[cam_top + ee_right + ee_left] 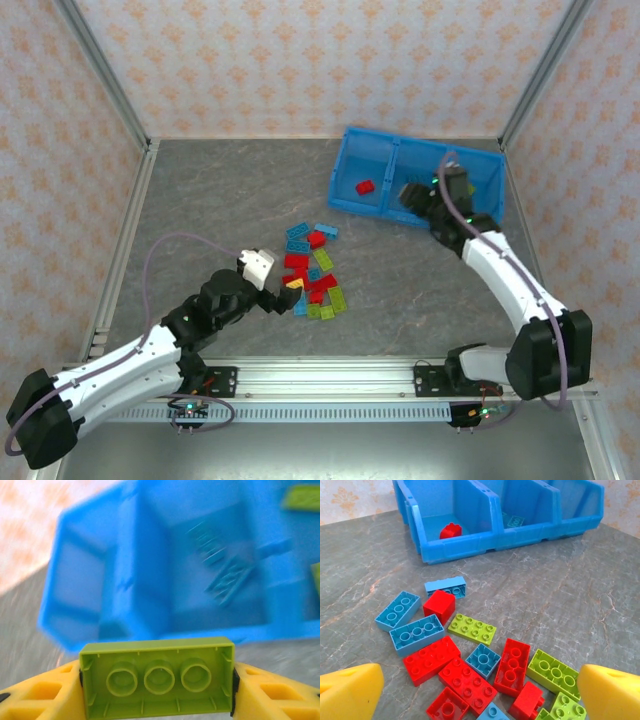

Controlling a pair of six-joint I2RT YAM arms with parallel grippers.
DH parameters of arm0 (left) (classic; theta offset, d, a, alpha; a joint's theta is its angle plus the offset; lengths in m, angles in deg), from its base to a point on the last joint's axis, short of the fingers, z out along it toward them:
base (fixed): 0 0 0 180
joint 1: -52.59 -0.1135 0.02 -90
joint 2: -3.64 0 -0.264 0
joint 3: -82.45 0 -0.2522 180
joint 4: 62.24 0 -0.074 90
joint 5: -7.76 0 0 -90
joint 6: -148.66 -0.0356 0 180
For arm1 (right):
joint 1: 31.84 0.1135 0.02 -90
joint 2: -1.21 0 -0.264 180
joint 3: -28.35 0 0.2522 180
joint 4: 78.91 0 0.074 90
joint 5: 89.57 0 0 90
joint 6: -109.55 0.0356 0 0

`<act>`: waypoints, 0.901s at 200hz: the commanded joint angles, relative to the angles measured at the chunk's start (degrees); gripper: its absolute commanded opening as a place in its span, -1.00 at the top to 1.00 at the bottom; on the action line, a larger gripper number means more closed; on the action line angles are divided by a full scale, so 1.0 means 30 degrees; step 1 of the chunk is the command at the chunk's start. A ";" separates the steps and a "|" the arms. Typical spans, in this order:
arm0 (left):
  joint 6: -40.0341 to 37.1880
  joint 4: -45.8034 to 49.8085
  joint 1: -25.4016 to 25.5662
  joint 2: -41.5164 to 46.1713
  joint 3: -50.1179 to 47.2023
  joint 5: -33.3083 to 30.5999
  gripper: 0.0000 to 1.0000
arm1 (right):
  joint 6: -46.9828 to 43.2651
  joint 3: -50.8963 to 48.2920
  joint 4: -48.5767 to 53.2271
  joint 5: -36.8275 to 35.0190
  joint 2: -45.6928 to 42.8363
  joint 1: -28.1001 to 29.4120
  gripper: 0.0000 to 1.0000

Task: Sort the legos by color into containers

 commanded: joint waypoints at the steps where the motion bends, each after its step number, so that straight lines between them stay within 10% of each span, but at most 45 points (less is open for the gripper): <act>1: -0.0273 -0.0242 -0.0060 0.0011 0.0341 0.0182 -1.00 | 0.1713 0.1800 0.1262 0.0106 0.1454 -0.3065 -0.24; 35: -0.0289 0.0101 -0.0060 0.0044 0.0497 -0.0042 -1.00 | 0.2447 0.5355 0.2239 0.0492 0.5747 -0.5371 -0.26; 65: -0.0265 0.0383 -0.0083 0.0121 0.0562 -0.0454 -1.00 | 0.2950 0.8678 0.4367 -0.0107 0.8221 -0.5436 -0.76; 114: 0.0816 0.1745 -0.0059 0.0128 0.0964 -0.4111 -1.00 | 0.2833 0.7315 0.4341 0.0787 0.5276 -0.4788 -0.99; 180: 0.2354 0.2924 -0.0060 0.0795 0.0889 -0.9796 -1.00 | -0.1622 0.3035 0.2977 0.1754 0.2704 0.6620 -0.88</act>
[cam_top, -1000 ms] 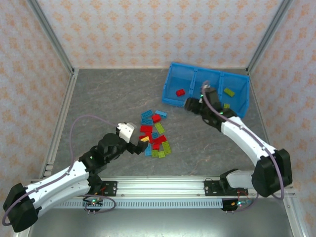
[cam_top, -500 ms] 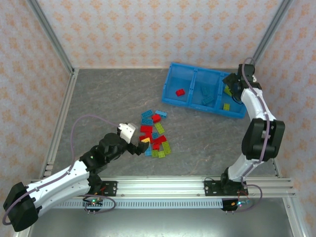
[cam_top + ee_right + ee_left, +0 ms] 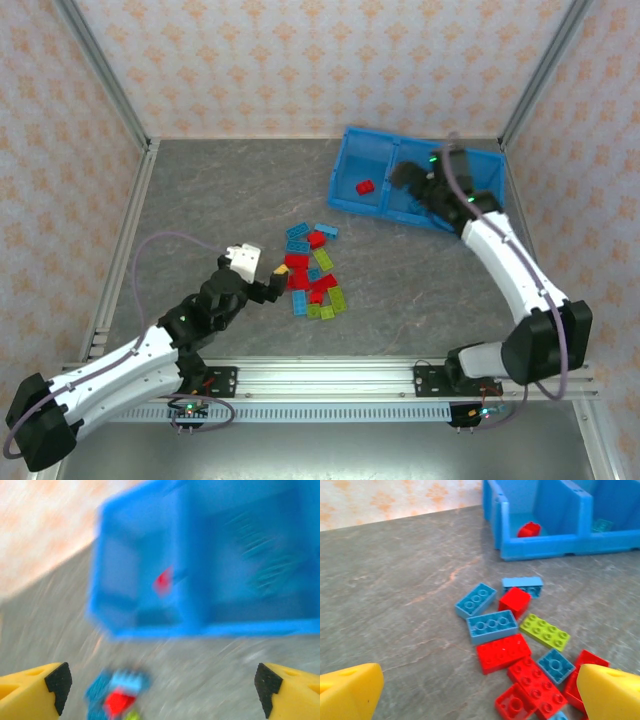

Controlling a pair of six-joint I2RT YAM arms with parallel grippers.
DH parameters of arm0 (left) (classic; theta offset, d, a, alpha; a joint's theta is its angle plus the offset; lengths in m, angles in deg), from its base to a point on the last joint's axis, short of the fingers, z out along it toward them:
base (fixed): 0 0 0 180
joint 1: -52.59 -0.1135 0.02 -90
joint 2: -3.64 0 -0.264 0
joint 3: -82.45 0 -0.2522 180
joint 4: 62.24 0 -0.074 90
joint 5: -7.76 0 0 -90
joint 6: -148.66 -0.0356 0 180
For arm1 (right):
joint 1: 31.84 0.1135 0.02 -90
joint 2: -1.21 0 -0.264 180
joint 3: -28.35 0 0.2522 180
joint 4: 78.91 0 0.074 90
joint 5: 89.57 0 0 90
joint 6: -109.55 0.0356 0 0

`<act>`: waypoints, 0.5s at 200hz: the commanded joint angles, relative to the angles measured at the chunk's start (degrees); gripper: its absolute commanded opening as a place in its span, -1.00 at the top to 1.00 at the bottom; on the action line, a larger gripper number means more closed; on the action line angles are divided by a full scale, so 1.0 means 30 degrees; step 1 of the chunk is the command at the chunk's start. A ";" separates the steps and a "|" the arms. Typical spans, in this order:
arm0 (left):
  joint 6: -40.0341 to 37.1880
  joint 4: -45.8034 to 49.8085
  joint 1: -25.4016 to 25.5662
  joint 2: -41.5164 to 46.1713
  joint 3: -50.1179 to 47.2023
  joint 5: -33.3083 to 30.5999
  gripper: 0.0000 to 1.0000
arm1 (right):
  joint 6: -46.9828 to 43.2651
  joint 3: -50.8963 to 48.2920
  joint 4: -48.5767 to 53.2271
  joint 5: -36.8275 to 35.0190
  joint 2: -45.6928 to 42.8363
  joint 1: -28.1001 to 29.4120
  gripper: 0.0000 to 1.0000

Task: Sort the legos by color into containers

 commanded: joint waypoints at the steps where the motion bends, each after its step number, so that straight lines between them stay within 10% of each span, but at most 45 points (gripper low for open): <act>1: 0.1130 0.0823 -0.0060 0.0187 0.0457 -0.3505 -1.00 | -0.2132 -0.0479 0.0083 0.0654 0.1707 0.3487 -0.88; 38: 0.1399 0.0932 -0.0118 0.0161 0.0334 -0.4502 -0.99 | -0.2608 0.2828 0.1120 -0.2014 0.7537 0.7694 -0.75; 100: 0.0724 0.1034 -0.0178 -0.0013 0.0426 -0.4074 -1.00 | 0.1692 0.4973 0.0466 -0.3906 1.2054 0.7764 -0.63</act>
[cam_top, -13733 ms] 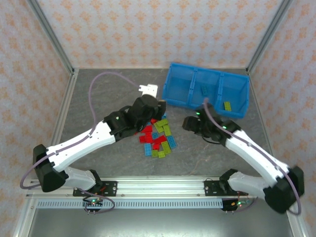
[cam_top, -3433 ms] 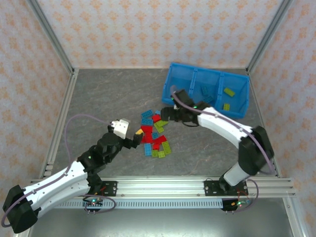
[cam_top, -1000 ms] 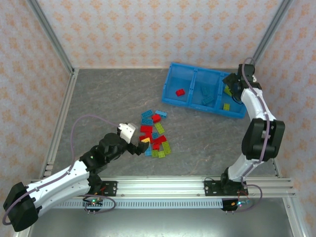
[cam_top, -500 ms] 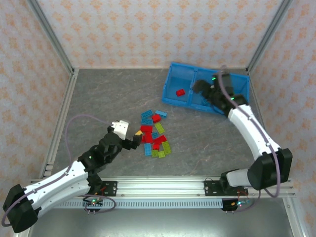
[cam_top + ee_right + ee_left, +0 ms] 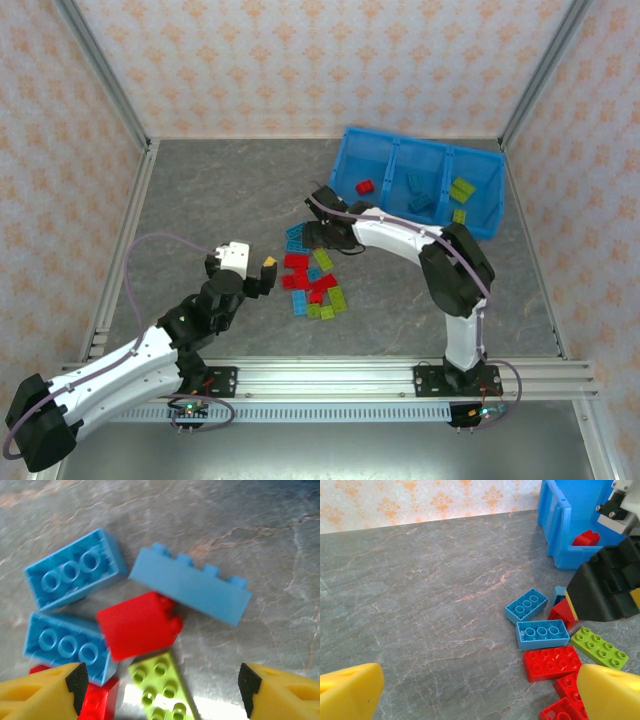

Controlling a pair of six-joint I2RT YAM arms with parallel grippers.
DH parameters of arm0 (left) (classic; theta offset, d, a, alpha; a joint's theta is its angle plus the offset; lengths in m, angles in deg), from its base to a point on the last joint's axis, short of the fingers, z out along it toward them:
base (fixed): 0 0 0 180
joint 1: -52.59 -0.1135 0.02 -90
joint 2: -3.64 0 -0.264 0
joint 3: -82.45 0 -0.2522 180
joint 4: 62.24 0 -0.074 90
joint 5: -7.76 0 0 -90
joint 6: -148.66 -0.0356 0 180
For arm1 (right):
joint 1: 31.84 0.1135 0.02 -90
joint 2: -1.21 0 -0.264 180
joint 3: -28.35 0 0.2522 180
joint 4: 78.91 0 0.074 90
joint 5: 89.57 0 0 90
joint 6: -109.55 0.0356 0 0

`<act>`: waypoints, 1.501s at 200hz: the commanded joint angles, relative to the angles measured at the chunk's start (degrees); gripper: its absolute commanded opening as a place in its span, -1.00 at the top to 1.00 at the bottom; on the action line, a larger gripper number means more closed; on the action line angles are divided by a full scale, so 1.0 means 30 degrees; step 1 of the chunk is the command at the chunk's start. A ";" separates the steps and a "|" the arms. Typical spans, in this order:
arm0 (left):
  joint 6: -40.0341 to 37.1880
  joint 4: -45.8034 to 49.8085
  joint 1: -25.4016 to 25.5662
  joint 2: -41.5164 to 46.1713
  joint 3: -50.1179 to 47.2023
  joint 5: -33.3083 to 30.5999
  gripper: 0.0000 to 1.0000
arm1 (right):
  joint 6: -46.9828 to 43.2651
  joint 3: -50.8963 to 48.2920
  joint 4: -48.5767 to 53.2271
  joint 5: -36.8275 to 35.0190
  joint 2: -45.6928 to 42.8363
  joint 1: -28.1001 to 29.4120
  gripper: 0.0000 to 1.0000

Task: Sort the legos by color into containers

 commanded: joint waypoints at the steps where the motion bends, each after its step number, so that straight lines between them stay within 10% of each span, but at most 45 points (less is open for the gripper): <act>1: -0.0149 0.0374 -0.0177 -0.0051 0.0426 -0.0671 -1.00 | 0.1980 0.1044 0.0151 -0.1853 0.0522 -0.0119 -0.63; 133: -0.0090 0.0394 -0.0206 -0.0681 0.0717 -0.0164 -1.00 | 0.2335 0.1962 0.0032 -0.0571 0.2882 -0.0119 -0.43; 159: -0.0133 0.0384 -0.0206 -0.0653 0.0718 -0.0020 -1.00 | 0.2351 0.1274 -0.0514 -0.0825 0.2160 -0.0119 -0.09; 239: -0.0353 0.0028 -0.0206 -0.0680 0.0680 0.1351 -1.00 | 0.2257 -0.2780 -0.2050 -0.3108 -0.3630 -0.0104 0.12; 300: -0.0548 0.0120 -0.0206 -0.0652 0.0718 0.1239 -1.00 | -0.0743 0.2146 -0.0814 -0.5052 -0.3312 -0.2461 0.18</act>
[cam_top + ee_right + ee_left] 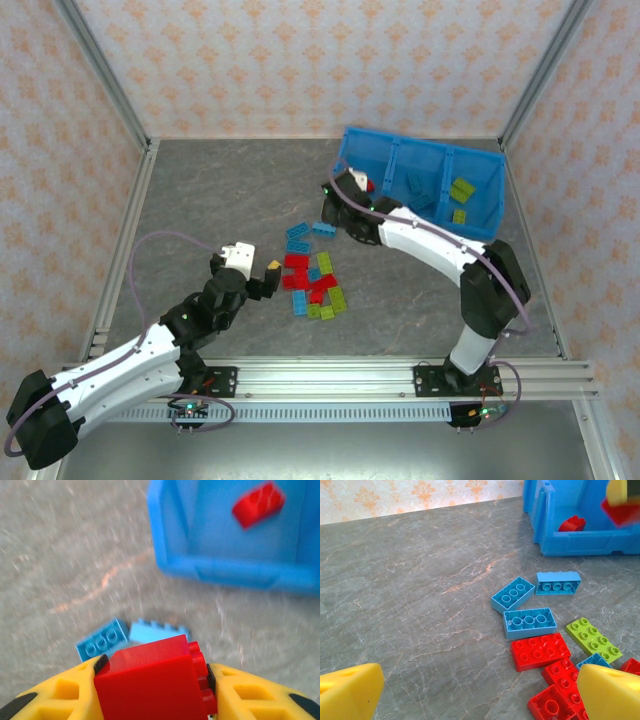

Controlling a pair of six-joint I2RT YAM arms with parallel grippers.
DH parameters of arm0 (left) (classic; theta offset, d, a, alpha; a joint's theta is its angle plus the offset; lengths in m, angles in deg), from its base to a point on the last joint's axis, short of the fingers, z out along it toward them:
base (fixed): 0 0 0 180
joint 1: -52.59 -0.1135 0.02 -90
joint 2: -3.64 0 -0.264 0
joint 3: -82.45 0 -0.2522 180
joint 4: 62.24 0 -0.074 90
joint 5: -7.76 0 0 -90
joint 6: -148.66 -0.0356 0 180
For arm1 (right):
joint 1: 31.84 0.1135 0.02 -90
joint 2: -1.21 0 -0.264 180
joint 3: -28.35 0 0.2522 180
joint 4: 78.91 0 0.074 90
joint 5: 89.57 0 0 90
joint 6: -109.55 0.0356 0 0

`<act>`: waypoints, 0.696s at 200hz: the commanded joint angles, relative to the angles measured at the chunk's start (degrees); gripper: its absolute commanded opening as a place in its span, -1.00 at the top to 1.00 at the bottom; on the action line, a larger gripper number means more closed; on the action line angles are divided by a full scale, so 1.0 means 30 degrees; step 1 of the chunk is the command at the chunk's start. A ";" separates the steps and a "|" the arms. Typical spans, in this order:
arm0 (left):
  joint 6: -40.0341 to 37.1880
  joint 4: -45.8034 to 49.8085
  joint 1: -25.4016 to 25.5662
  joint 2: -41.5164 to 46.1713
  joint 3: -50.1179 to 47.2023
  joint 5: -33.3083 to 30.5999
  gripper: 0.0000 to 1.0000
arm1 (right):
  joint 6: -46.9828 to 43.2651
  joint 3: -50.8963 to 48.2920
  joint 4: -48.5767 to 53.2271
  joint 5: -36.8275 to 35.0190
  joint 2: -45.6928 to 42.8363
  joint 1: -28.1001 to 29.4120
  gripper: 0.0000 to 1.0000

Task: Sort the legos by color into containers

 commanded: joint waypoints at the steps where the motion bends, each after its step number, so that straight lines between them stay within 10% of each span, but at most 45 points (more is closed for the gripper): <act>1: -0.0407 0.0026 -0.0119 -0.0018 0.0573 -0.0151 -1.00 | -0.1646 0.2763 0.0485 -0.1345 0.1262 -0.1734 0.18; 65: -0.0731 0.0216 -0.0148 -0.0047 0.0570 -0.0876 -1.00 | -0.2793 1.1480 0.3147 -0.0622 0.7793 -0.4629 0.12; 85: -0.0750 0.0202 -0.0148 -0.0194 0.0603 -0.1028 -1.00 | -0.2835 1.3347 0.4381 -0.0650 0.8641 -0.4748 -0.26; 139: -0.0654 0.0094 -0.0148 -0.0761 0.0703 -0.0956 -1.00 | -0.2219 0.9783 0.4285 0.0503 0.3375 -0.4447 -0.50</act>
